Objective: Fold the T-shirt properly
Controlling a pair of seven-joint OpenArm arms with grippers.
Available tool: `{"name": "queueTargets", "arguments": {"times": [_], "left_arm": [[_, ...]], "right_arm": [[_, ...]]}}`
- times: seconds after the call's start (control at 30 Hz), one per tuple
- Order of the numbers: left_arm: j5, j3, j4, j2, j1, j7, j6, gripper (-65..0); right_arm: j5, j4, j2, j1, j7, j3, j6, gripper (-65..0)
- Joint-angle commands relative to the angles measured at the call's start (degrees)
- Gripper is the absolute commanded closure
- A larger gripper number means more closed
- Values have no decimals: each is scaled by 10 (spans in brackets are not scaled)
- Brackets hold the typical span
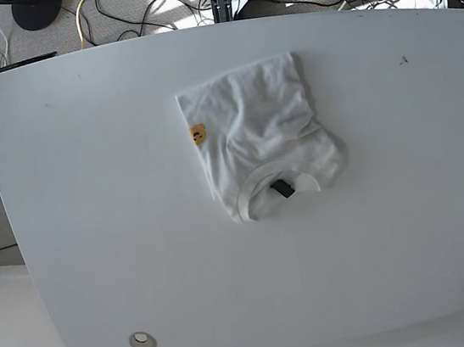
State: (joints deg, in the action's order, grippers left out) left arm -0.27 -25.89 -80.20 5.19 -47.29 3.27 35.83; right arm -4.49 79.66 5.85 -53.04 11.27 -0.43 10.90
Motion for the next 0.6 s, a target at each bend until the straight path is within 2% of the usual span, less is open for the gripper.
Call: {"name": "queueTargets", "arguments": {"times": [0.0, 0.17, 0.3, 0.47, 0.57], "left_arm": [[-5, -2, 75, -13, 22, 4, 2, 0], [11, 9, 216, -50, 104, 4, 1, 0], [67, 9, 300, -51, 151, 4, 1, 0], [101, 9, 407, -52, 218, 4, -2, 0], [136, 9, 469, -52, 256, 4, -42, 0]], "right_arm": [[-1, -69, -1, 28, 13, 0, 1, 0], [1, -219, -11, 137, 14, -1, 2, 0], [1, -281, -12, 185, 13, -1, 2, 0], [1, -352, -13, 228, 13, -1, 2, 0], [1, -406, -13, 263, 13, -1, 3, 0]]}}
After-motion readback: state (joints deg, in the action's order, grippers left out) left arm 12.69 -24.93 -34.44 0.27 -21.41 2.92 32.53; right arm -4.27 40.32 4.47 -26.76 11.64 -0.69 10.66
